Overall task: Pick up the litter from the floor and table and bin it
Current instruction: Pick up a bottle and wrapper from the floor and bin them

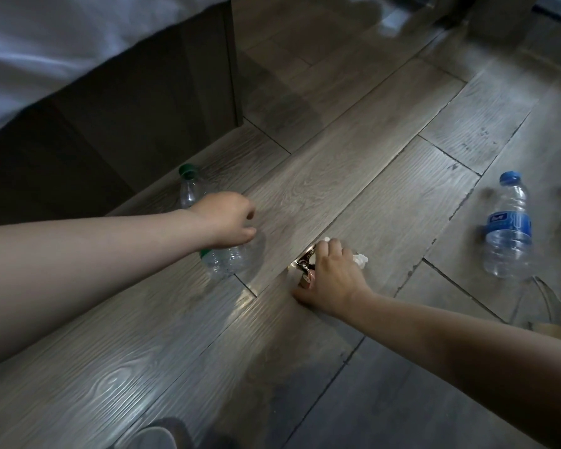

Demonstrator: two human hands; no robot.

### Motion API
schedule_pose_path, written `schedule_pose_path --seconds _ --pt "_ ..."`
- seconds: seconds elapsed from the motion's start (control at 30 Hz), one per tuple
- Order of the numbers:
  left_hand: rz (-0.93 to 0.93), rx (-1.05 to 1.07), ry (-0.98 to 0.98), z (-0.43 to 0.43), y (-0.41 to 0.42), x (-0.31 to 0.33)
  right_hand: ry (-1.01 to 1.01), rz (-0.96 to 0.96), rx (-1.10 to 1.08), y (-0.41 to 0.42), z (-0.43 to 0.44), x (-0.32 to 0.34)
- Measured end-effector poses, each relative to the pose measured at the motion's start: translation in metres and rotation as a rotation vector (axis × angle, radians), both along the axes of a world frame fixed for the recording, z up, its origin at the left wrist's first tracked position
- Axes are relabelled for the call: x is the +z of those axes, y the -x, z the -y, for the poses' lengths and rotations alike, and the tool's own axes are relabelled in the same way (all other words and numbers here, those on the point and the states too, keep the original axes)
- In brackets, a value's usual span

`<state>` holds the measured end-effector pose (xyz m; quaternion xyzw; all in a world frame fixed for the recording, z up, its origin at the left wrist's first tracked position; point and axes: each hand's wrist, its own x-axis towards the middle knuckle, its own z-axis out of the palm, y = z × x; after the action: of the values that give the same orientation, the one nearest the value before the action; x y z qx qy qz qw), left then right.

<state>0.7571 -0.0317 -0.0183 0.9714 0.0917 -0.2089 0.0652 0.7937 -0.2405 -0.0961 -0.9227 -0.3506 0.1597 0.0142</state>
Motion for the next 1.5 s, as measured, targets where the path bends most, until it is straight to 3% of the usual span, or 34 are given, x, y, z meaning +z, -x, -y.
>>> schedule_pose_path --seconds 0.3,0.5,0.8,1.03,1.23,1.5 --pt "0.015 0.012 0.017 0.0 -0.005 -0.007 -0.074 -0.089 -0.1 -0.012 0.001 -0.001" --pt "0.011 0.014 0.042 -0.002 -0.004 -0.003 -0.116 -0.043 -0.03 -0.013 0.006 0.003" --pt "0.061 0.055 0.057 -0.008 0.004 0.0 -0.31 -0.198 -0.055 -0.022 0.018 0.018" --pt "0.072 0.336 -0.018 -0.016 0.027 -0.015 -0.452 -0.238 -0.141 -0.021 0.03 0.034" --pt "0.071 0.456 0.158 -0.011 0.035 -0.034 -0.482 -0.312 -0.192 -0.014 0.037 0.039" --pt "0.177 0.582 0.25 -0.011 0.033 -0.043 -0.537 -0.367 -0.274 -0.021 0.04 0.047"
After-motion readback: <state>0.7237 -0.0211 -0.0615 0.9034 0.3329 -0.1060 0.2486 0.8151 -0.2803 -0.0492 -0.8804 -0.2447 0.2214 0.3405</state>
